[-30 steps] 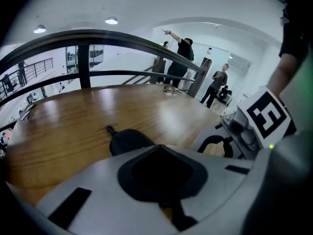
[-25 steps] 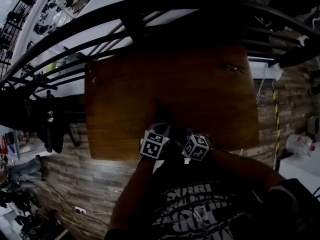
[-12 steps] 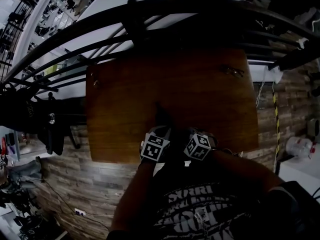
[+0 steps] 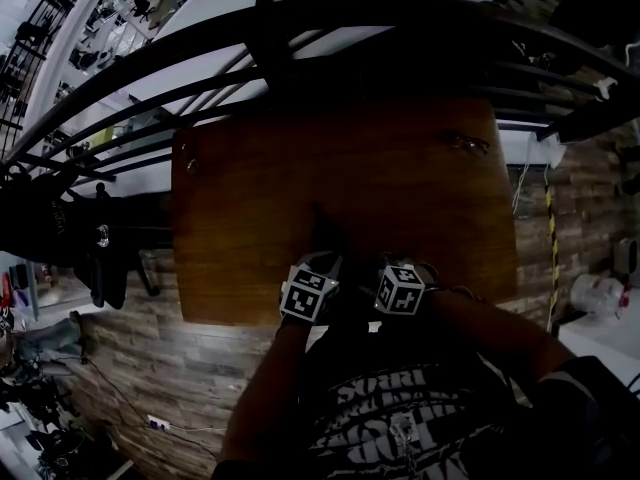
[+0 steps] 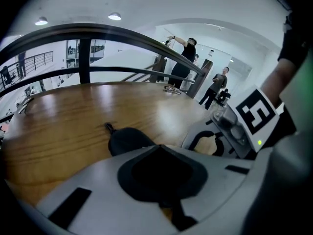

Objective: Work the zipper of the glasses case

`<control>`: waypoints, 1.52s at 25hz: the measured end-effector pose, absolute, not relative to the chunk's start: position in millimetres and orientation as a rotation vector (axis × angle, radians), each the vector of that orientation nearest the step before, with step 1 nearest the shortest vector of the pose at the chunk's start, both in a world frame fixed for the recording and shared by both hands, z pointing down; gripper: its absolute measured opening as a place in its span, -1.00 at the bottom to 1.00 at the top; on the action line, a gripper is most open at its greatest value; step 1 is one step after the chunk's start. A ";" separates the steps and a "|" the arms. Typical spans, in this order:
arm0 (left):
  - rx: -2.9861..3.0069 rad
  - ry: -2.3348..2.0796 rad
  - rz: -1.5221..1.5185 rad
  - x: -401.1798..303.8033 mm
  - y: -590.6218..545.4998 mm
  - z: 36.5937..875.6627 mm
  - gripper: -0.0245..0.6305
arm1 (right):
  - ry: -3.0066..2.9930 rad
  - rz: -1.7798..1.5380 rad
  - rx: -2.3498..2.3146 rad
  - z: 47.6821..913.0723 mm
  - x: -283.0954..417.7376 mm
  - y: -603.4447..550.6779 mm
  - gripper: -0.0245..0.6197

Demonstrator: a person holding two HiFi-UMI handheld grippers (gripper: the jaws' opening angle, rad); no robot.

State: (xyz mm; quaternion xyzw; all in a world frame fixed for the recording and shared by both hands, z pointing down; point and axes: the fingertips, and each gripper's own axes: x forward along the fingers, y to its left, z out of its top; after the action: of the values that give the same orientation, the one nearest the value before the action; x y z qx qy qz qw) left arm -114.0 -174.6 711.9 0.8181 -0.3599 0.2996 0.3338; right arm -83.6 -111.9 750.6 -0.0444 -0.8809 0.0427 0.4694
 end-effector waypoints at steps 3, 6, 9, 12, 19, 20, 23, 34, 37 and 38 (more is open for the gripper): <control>2.133 -0.937 0.787 -113.9 -174.4 713.0 -0.91 | -2.183 0.085 -0.059 752.9 -93.2 -108.4 -0.50; 2.131 -0.939 0.788 -114.3 -175.0 713.3 -0.91 | -2.196 0.089 0.009 755.7 -99.9 -112.2 -0.51; 2.129 -0.936 0.786 -112.8 -174.5 712.9 -0.91 | -2.198 0.066 0.040 757.4 -95.0 -111.3 -0.84; 2.130 -0.934 0.789 -112.6 -175.4 712.5 -0.91 | -2.206 0.069 0.038 754.3 -92.4 -112.5 -0.87; 2.123 -0.934 0.785 -112.8 -174.5 712.5 -0.91 | -2.192 0.044 0.048 754.0 -89.1 -122.7 -0.93; 2.122 -0.934 0.785 -112.5 -174.4 712.6 -0.91 | -2.190 0.046 0.063 754.5 -88.6 -126.4 -0.93; 2.124 -0.933 0.786 -112.8 -174.6 713.2 -0.91 | -2.183 0.050 0.089 756.6 -90.3 -137.5 -0.93; 2.126 -0.940 0.776 -112.9 -172.8 709.7 -0.91 | -2.168 -0.016 0.098 754.5 -100.1 -177.0 -0.93; 2.130 -0.936 0.775 -111.9 -170.8 707.2 -0.91 | -2.159 -0.062 0.089 751.8 -102.7 -186.8 -0.93; 2.131 -0.938 0.775 -112.6 -170.7 707.6 -0.91 | -2.154 -0.081 0.081 752.8 -105.0 -190.8 -0.93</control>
State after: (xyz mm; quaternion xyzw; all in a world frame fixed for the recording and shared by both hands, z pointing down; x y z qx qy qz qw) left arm -112.6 -170.7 707.6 0.8175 -0.3599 0.2974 0.3372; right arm -105.0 -190.8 752.8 0.0332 -0.8801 -0.0329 0.4726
